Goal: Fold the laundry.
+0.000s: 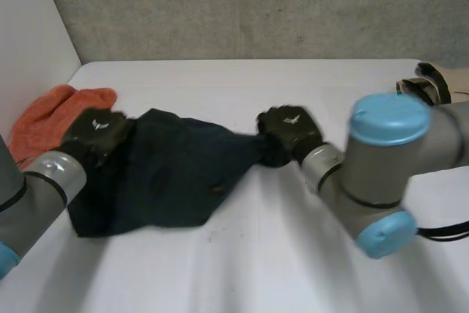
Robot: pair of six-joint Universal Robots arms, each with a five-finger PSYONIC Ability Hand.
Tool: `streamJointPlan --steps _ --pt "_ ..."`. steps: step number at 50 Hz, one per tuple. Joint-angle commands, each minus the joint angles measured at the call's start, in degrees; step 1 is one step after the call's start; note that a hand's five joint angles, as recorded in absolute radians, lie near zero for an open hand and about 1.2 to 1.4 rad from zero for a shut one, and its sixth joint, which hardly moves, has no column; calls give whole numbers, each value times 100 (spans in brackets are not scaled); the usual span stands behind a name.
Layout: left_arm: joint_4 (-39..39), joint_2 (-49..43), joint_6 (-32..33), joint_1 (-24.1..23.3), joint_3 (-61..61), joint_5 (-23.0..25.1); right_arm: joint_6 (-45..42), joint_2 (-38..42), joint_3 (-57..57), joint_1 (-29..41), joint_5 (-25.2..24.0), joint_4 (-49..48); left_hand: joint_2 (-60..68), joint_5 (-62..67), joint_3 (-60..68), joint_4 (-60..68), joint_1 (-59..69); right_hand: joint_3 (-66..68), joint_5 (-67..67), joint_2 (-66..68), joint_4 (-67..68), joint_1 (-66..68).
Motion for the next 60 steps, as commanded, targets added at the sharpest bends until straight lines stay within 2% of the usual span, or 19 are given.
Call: streamJointPlan --steps 1,6,10,16,18,19,21,22,23,24,27,28,32,37,41,47,54,60 --pt "-15 914 -1178 -866 136 29 -754 -1452 653 -1020 -41 -90 1157 1432 1192 1141 1293 1295 1401 1245 1152 1585" --pt "-24 959 -1662 -1095 303 20 -1281 -1884 469 -1179 -190 94 1157 1432 1192 1141 1293 1295 1401 1245 1152 1585" --pt "-6 327 -1689 -1367 549 -41 -1431 -1814 3 -1258 -261 577 1157 1432 1192 1141 1293 1295 1401 1245 1152 1585" --pt "-15 -1061 -1671 -1938 1295 -270 -1528 -541 -700 -1478 -252 886 1157 1432 1192 1141 1293 1295 1401 1245 1152 1585" --pt "-15 -1589 -1671 -2044 1682 -437 -1607 -251 -876 -1478 -226 886 -883 -608 -847 -899 -747 1295 1401 1245 1152 1585" --pt "-24 -1765 -1671 -2079 1822 -507 -1686 -5 -1007 -1461 -217 877 -2008 -1734 -1973 -2024 -1873 552 658 502 408 841" --pt "-41 -2229 -1654 -2123 2260 -726 -1765 216 -1131 -1443 -173 851 -4462 -4188 -4427 -4478 -4327 -1899 -1793 -1949 -2043 -1610" --pt "-42 -2380 -1653 -2123 2420 -840 -1800 321 -1192 -1426 -138 824 -4526 -4251 -4490 -4542 -4390 -3144 -3038 -3194 -3287 -2854" --pt "-50 -2486 -1662 -2106 2587 -963 -1853 514 -1289 -1408 -42 746 -4543 -4268 -4508 -4559 -4407 -5371 -5265 -5421 -5515 -5082" --pt "-68 -2609 -1680 -2123 2858 -1260 -1862 577 -1316 -1408 20 693 -4560 -4285 -4524 -4576 -4424 -5705 -5599 -5755 -5848 -5415" --pt "-50 -2593 -1671 -2123 3115 -1789 -1810 560 -1281 -1417 344 482 -4811 -4536 -4775 -4827 -4675 -5705 -5599 -5755 -5848 -5415" --pt "-42 -2471 -1662 -2097 3159 -2121 -1792 516 -1229 -1417 415 438 -5278 -5004 -5243 -5294 -5143 -5705 -5599 -5755 -5848 -5415" --pt "-85 -1945 -1654 -2088 3003 -2493 -1809 25 -807 -1443 547 341 -5451 -5177 -5416 -5467 -5316 -5705 -5599 -5755 -5848 -5415" --pt "-226 -1144 -1645 -2150 2063 -2485 -1906 -1091 -69 -1496 425 534 -5133 -4858 -5097 -5149 -4997 -5705 -5599 -5755 -5848 -5415" --pt "-270 -476 -1645 -2246 1035 -2415 -2309 -1873 642 -1513 -136 1331 -4141 -3867 -4106 -4157 -4006 -5701 -5595 -5751 -5845 -5412" --pt "-270 -70 -1653 -2702 -116 -2152 -2942 -2367 1478 -1978 -726 2238 -2593 -2318 -2558 -2609 -2457 -4184 -4078 -4233 -4327 -3894" --pt "-200 -210 -1662 -3046 -593 -1984 -3629 -2411 2384 -2287 -850 2397 -2877 -2603 -2842 -2893 -2742 -3040 -2934 -3090 -3184 -2751" --pt "-42 -966 -1636 -3090 -391 -2010 -3646 -2376 2700 -2269 -1008 2310 -4222 -3947 -4186 -4238 -4086 -2584 -2478 -2634 -2728 -2295"
